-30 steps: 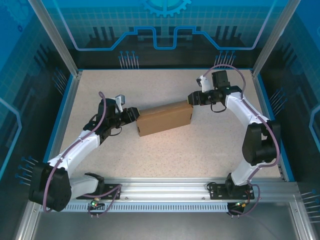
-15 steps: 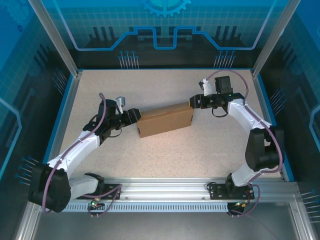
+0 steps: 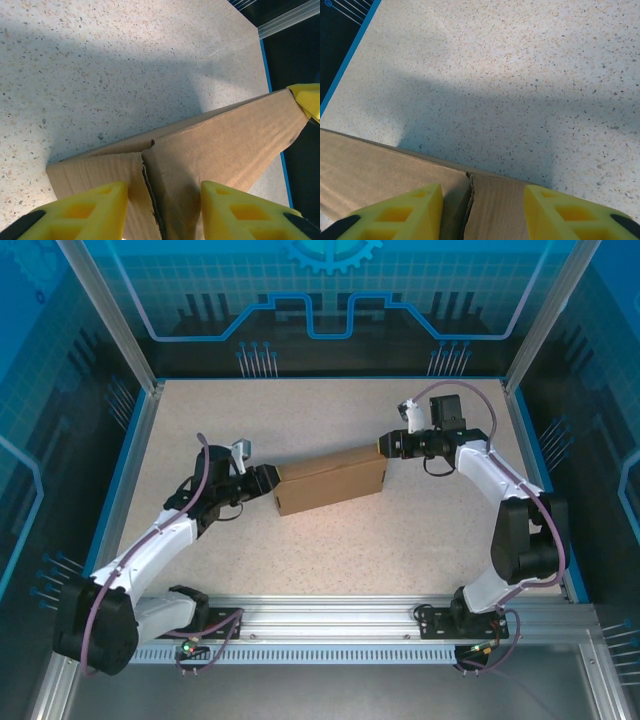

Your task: Fold the paper box

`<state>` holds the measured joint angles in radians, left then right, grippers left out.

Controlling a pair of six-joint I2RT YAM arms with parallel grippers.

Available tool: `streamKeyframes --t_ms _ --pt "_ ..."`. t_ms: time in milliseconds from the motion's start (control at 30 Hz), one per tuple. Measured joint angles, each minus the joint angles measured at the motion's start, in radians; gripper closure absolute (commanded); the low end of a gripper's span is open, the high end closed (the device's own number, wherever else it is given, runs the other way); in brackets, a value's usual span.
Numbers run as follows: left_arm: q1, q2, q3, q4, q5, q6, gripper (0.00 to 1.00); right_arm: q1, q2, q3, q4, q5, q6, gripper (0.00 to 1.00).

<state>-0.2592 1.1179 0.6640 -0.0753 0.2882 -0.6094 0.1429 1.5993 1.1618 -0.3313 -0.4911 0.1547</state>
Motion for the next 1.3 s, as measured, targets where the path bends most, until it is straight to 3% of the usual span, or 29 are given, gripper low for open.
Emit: streamKeyframes --t_ms 367,800,1133,1300 --pt "0.000 -0.013 -0.056 0.097 0.005 -0.021 0.67 -0.003 -0.032 -0.074 0.087 -0.016 0.018 0.57" --pt "0.000 -0.001 -0.037 0.078 0.005 -0.020 0.65 -0.008 -0.063 -0.067 0.018 -0.019 0.071 0.41" --pt "0.000 0.000 -0.037 0.080 0.005 -0.020 0.65 -0.005 -0.074 -0.072 -0.005 -0.058 0.082 0.41" --pt "0.000 0.000 -0.037 0.080 0.005 -0.020 0.64 0.009 -0.083 -0.090 0.000 -0.080 0.093 0.47"
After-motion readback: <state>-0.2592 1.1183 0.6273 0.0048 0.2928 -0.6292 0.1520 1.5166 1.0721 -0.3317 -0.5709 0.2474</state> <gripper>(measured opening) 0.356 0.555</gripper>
